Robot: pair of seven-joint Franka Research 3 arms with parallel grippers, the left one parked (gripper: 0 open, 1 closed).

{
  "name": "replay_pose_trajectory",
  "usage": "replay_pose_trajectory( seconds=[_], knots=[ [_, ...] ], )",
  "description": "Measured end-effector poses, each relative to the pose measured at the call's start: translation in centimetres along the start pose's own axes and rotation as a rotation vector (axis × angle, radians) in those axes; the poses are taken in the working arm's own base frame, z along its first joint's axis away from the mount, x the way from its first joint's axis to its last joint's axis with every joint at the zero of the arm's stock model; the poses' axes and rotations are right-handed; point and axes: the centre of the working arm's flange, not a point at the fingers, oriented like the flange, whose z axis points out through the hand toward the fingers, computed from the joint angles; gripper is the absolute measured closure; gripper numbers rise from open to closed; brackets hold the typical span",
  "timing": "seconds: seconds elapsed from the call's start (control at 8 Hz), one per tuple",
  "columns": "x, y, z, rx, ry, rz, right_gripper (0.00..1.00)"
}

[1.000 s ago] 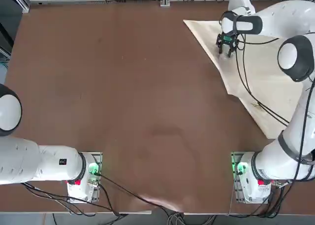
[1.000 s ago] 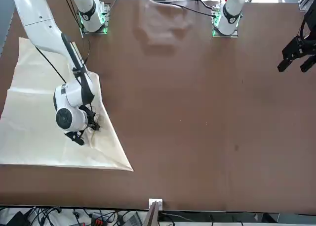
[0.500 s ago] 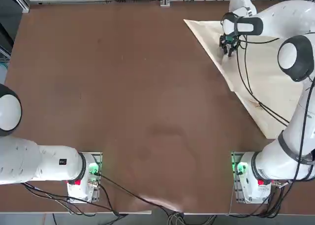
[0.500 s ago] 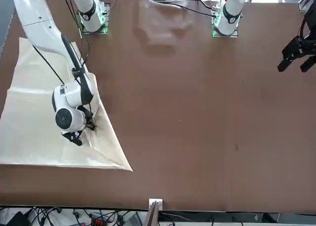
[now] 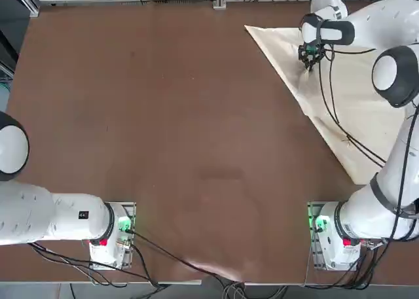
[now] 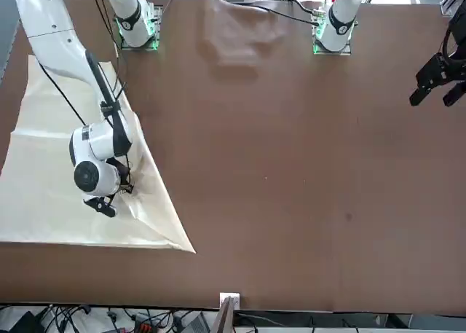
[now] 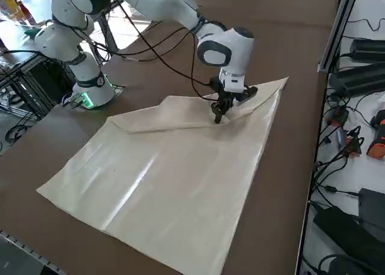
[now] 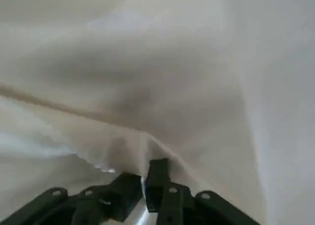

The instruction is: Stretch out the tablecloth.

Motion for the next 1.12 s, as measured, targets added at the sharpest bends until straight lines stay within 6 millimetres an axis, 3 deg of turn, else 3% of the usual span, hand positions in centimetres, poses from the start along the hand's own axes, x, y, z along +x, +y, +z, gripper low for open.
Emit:
replay_pose_trajectory(
  seconds=[0.5,1.12],
  knots=[
    [2.2,3.6,-0.2,0.012,0.007,-0.1,0.93],
    [3.4,6.7,0.4,0.018,-0.001,-0.192,0.93]
  ],
)
